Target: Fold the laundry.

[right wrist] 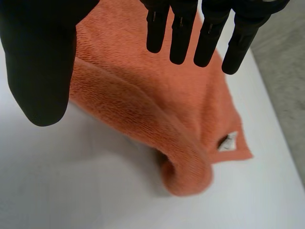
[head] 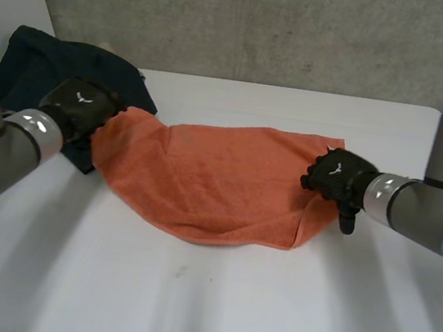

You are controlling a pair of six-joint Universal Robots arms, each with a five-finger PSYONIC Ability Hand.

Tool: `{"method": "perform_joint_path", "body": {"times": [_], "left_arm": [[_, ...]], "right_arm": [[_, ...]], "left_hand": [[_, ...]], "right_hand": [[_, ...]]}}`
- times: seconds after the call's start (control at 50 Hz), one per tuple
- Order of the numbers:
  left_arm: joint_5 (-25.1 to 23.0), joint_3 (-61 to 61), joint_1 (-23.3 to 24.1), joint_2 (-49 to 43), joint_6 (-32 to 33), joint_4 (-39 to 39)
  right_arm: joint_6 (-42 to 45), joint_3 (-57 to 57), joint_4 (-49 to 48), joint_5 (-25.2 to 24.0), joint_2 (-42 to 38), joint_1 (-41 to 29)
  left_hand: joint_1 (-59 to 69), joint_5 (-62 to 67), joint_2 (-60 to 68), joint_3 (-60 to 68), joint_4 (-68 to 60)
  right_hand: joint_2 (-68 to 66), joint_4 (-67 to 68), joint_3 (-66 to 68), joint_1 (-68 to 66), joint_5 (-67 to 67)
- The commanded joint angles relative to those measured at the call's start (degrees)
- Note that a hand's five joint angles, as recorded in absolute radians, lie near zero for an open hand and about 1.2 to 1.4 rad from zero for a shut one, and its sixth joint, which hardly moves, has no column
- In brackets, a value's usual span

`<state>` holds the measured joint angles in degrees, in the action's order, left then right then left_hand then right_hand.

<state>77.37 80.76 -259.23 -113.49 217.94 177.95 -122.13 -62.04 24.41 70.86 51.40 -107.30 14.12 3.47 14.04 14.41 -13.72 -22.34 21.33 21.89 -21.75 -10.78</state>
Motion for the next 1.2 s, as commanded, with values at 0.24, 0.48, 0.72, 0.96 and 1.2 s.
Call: {"method": "perform_joint_path", "body": {"times": [0.24,0.48,0.72,0.96,1.2], "left_arm": [[-9.5,-3.2,-6.8,-10.0,8.1,4.8],[-12.3,-7.6,-6.4,-14.6,11.2,9.3],[-14.0,-9.9,-4.7,-18.3,13.3,9.3],[-12.9,-14.7,-2.9,-23.1,15.5,9.0],[-5.5,-10.2,-1.0,-7.7,7.8,2.0]], "right_arm": [[-10.4,7.0,-7.4,3.7,-7.6,-0.9],[-32.0,-6.1,-19.1,-1.3,9.0,4.1],[-38.5,-8.7,-20.9,-1.1,8.5,6.0],[-40.2,-9.8,-22.4,-0.9,8.5,5.9],[-38.0,-11.5,-20.5,0.7,15.0,10.4]], "left_hand": [[-0.9,-0.2,-0.8,-1.2,0.5],[0.6,1.3,0.7,0.3,-1.0],[11.7,12.4,11.8,11.4,-12.1],[35.1,35.7,35.2,34.8,-35.5],[65.9,66.5,66.0,65.6,-66.3]], "right_hand": [[-57.7,58.7,58.1,-58.2,-59.2],[-57.7,58.7,58.1,-58.2,-59.2],[-57.7,58.7,58.1,-58.2,-59.2],[-57.7,58.7,58.1,-58.2,-59.2],[-57.7,58.7,58.1,-58.2,-59.2]]}}
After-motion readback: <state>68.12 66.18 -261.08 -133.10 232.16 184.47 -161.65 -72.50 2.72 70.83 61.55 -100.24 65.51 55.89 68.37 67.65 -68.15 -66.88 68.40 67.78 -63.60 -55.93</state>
